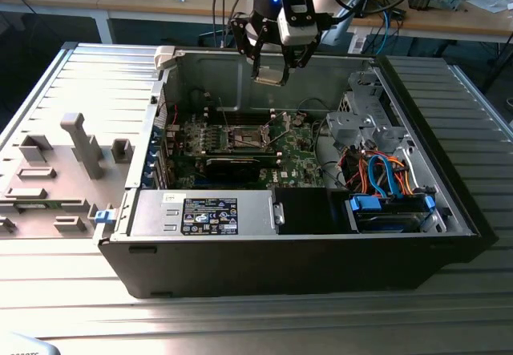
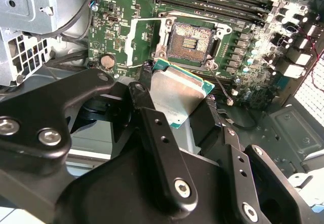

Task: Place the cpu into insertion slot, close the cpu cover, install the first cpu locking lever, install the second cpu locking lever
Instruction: 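Place the cpu into insertion slot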

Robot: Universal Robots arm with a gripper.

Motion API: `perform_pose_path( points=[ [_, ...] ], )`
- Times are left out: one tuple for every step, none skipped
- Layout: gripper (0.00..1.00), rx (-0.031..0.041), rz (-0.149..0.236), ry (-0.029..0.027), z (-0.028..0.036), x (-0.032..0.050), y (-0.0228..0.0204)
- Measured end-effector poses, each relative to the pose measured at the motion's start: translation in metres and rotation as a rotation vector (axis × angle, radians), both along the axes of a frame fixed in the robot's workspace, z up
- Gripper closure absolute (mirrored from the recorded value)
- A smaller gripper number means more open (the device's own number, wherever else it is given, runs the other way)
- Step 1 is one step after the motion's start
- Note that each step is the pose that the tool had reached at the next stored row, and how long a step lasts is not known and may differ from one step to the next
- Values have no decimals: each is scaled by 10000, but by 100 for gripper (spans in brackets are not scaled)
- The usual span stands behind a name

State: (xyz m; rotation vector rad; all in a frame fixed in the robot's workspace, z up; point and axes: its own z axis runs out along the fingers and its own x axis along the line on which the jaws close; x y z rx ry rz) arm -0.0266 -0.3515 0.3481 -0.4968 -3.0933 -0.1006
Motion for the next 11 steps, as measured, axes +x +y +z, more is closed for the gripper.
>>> perform_pose_path(
  points=[
    [45, 0, -3, 1, 0, 0, 0],
    [45, 1, -9, 1, -2, 0, 0],
    [45, 0, -13, 0, -2, 0, 0],
    [45, 0, -20, 0, -3, 0, 0],
    [45, 0, -25, 0, -3, 0, 0],
    [45, 0, -32, 0, -4, 0, 0],
    [45, 0, -41, 1, -5, 0, 0],
    [45, 0, -46, 0, -5, 0, 0],
    [45, 0, -52, 0, -6, 0, 0],
    [45, 0, -60, 1, -7, 0, 0],
    [45, 0, -70, 0, -8, 0, 0]
  ],
)
